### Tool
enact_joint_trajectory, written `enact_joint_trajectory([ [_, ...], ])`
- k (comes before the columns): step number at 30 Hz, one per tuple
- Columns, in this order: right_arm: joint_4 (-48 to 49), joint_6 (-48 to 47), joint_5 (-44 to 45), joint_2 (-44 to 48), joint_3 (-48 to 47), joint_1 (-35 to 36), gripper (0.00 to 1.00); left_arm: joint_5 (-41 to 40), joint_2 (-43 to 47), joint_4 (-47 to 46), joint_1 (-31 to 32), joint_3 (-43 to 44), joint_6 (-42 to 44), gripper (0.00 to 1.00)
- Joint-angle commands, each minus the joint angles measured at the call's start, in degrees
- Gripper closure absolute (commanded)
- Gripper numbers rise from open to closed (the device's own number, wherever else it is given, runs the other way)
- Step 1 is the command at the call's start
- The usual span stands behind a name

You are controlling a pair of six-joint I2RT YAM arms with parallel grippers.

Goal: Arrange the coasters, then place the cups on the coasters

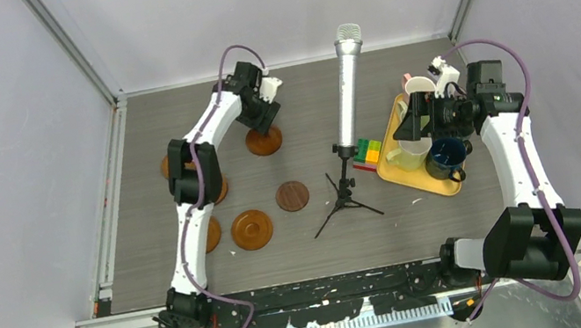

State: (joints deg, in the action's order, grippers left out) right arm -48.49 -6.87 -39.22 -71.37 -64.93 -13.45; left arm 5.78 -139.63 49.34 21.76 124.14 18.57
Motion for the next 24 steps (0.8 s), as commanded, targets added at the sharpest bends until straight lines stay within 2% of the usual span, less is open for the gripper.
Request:
enact_joint_trajectory([
  [1, 0.69, -0.60, -0.94, -0.21, -0.38, 0.18, 0.07, 1.88, -8.13, 4.28, 1.91, 13.01, -2.89, 0.41],
  [6, 0.75, -0.68, -0.60, -0.34, -0.20, 0.20, 0.07, 0.85, -13.96, 3.46, 2.67, 22.42, -5.15, 0.41],
  [18, 0.85, -0.26, -0.06, -1.16, -0.33, 0.26, 0.07, -4.34, -14.49, -9.20, 2.68, 24.09, -9.14, 0.35],
  [24, 1.20, -0.07, 0.54, -1.00, -0.01, 0.26, 0.07, -8.10, -13.86, -13.85, 2.63, 25.89, -6.58, 0.30],
])
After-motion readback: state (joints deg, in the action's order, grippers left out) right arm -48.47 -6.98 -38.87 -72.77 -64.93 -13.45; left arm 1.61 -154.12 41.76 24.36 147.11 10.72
